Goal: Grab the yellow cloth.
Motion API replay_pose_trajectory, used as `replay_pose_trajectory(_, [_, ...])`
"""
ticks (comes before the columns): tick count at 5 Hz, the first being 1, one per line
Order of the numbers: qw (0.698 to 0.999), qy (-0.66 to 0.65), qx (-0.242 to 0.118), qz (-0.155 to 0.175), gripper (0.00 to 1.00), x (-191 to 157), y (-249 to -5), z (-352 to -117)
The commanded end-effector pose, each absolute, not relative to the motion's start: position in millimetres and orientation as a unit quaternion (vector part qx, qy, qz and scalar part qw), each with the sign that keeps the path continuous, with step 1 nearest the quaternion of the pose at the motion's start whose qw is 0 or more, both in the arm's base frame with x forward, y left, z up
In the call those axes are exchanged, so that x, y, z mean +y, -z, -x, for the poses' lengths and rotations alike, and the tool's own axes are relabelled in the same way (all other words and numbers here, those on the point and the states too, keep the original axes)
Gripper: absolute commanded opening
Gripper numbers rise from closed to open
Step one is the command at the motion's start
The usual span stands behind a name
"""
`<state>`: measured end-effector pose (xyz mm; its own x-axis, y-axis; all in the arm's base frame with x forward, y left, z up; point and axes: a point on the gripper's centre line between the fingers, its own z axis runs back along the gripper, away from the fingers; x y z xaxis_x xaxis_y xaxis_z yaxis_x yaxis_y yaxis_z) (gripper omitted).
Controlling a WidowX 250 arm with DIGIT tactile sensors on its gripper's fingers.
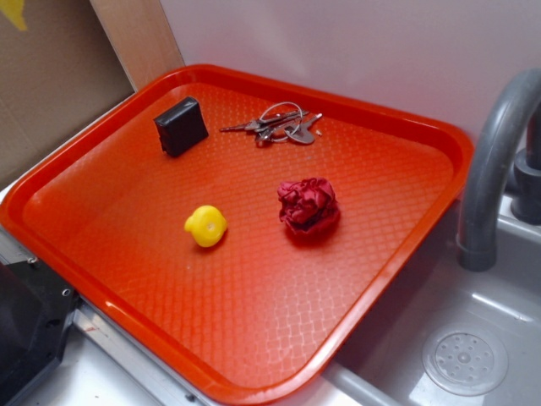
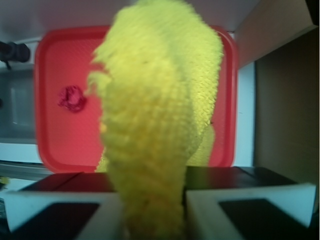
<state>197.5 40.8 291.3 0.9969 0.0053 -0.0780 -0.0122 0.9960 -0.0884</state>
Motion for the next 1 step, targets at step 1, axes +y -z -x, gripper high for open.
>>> replay_pose_trajectory(1, [0.998,-0.035,-0.031,0.051,0.0,0.6,-302.3,-192.2])
